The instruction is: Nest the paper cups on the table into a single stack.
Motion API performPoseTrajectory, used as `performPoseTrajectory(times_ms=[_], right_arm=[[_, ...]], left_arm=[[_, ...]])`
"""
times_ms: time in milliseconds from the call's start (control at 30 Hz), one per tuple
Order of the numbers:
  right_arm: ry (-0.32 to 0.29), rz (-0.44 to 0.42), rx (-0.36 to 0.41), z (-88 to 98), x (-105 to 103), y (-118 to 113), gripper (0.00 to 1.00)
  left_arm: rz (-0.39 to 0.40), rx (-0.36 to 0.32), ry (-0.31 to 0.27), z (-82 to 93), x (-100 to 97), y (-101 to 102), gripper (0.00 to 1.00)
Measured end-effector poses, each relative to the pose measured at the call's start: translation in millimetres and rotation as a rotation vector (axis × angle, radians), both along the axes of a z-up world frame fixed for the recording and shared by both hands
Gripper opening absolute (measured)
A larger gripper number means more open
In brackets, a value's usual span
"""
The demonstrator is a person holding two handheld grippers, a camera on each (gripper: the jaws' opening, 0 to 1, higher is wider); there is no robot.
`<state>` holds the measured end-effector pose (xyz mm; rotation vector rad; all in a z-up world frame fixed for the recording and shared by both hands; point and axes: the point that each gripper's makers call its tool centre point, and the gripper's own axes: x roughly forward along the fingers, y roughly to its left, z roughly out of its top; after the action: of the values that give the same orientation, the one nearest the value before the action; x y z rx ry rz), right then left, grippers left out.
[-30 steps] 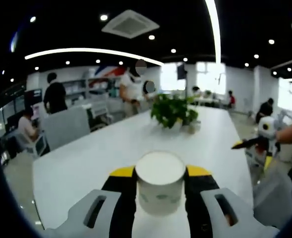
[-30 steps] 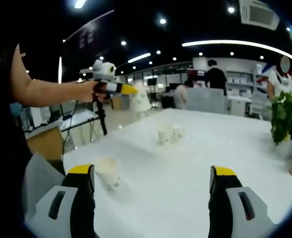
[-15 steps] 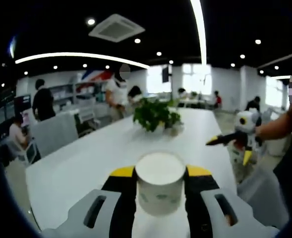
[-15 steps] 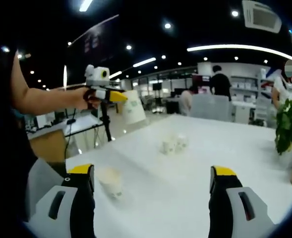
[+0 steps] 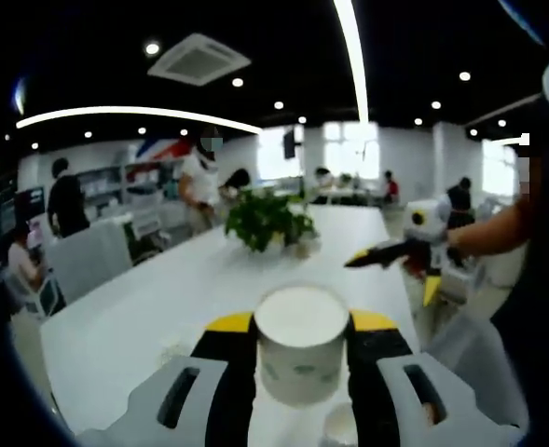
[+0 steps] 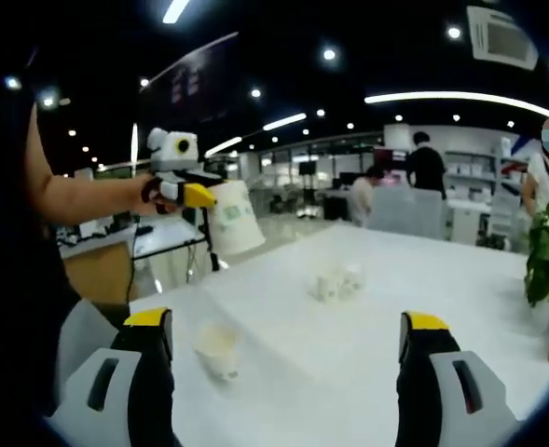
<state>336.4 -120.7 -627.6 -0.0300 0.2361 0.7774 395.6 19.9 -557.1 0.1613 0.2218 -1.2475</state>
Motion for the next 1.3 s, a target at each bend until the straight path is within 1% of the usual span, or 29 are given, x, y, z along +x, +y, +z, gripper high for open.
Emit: performPoseTrajectory(times_ms=[100, 200, 333, 467, 533, 633, 700, 867, 967, 1033, 1100, 1133, 1233, 1300], right_arm=[[0.013, 0.019, 0.005, -1.3, -2, 5, 1.0], [0.007, 0.026, 0.003, -0.1, -3, 8, 1.0], [-0.016, 0.035, 0.013, 5.1, -3, 11, 1.0], [-0.013, 0.043, 0.013, 4.9, -3, 12, 1.0], [-0.014, 0.048, 0.013, 5.1, -4, 13, 1.0], [-0.012, 0.051, 0.016, 5.4, -5, 15, 0.99], [-0.009, 0.053, 0.021, 5.4, -5, 15, 0.99], [-0.018, 0.064, 0.025, 9.8, -8, 20, 0.98], [-0.021, 0.071, 0.027, 13.0, -10, 22, 0.97], [-0.026, 0.075, 0.033, 19.1, -12, 24, 0.95], [-0.044, 0.085, 0.094, 36.9, -13, 29, 0.94], [-0.052, 0.089, 0.105, 42.5, -14, 30, 0.92], [-0.06, 0.12, 0.113, 56.2, -16, 38, 0.85], [-0.075, 0.154, 0.11, 65.4, -21, 46, 0.84]], left_arm=[[0.001, -0.007, 0.004, 2.8, -5.0, 0, 0.37], [-0.002, -0.019, -0.001, 7.2, -10.6, 1, 0.37], [-0.009, -0.043, -0.009, 15.4, -19.8, 0, 0.37], [-0.02, -0.051, -0.029, 21.5, -31.2, -2, 0.37], [-0.034, -0.06, -0.028, 24.2, -38.4, -4, 0.37], [-0.07, -0.078, -0.035, 25.3, -51.7, -6, 0.37], [-0.077, -0.081, -0.034, 23.3, -57.4, -6, 0.37], [-0.077, -0.094, -0.022, 21.3, -64.7, -8, 0.37], [-0.075, -0.097, -0.025, 20.4, -66.8, -8, 0.37], [-0.07, -0.115, -0.032, 22.6, -67.5, -7, 0.37], [-0.069, -0.136, -0.043, 26.2, -68.2, -7, 0.37], [-0.07, -0.153, -0.053, 29.3, -69.3, -7, 0.37], [-0.071, -0.183, -0.055, 33.2, -71.2, -8, 0.37], [-0.069, -0.205, -0.055, 37.5, -72.3, -8, 0.37]])
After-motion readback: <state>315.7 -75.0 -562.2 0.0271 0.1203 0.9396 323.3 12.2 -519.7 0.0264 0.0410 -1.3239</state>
